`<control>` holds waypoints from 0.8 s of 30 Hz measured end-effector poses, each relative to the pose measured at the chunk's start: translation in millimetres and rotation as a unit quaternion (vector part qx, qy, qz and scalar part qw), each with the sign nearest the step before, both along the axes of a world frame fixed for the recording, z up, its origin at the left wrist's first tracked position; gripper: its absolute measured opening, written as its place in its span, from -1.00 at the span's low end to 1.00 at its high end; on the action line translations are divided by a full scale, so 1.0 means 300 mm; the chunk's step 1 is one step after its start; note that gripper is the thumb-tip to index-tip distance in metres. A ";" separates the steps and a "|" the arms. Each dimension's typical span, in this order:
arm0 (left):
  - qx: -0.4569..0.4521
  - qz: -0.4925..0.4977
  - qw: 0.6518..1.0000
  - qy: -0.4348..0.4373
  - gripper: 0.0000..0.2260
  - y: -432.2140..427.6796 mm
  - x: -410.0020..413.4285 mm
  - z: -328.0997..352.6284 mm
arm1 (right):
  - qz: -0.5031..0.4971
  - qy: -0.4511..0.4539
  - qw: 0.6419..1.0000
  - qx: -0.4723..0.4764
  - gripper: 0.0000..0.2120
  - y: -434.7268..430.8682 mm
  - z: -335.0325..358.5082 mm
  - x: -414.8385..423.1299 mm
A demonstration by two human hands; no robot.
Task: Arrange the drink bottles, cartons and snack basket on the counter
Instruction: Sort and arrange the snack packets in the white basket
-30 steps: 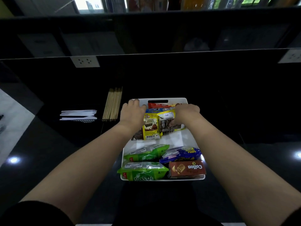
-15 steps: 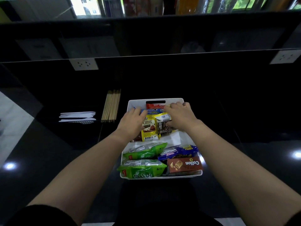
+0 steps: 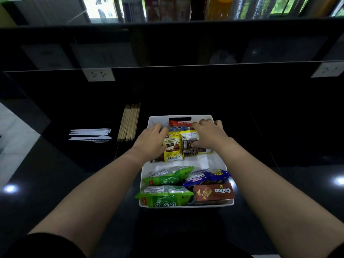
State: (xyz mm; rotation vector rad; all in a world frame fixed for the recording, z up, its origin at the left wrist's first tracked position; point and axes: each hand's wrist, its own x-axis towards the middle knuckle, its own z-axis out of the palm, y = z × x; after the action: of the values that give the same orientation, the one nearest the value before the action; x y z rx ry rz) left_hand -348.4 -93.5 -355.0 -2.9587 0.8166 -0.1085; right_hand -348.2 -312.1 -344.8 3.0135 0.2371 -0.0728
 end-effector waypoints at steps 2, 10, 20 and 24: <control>-0.007 0.002 1.000 0.000 -0.43 0.008 -0.005 0.002 | 0.004 0.001 1.000 0.010 -0.29 -0.004 0.003 -0.010; -0.069 0.014 0.998 0.000 -0.43 -0.007 -0.080 0.029 | 0.000 -0.008 0.997 0.070 -0.22 -0.019 0.032 -0.078; -0.184 -0.045 0.975 0.114 -0.41 -0.065 -0.233 0.083 | -0.040 -0.003 0.987 0.157 -0.44 -0.002 0.152 -0.235; -0.124 -0.032 0.966 0.226 -0.44 -0.050 -0.246 0.095 | -0.056 0.127 0.981 0.138 -0.56 0.012 0.213 -0.308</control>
State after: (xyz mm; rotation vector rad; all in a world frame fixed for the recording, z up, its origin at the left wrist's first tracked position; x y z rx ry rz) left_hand -422.2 -108.5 -326.6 -3.2431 1.0125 0.5174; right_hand -440.5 -308.6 -280.8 3.2867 0.1073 -0.4743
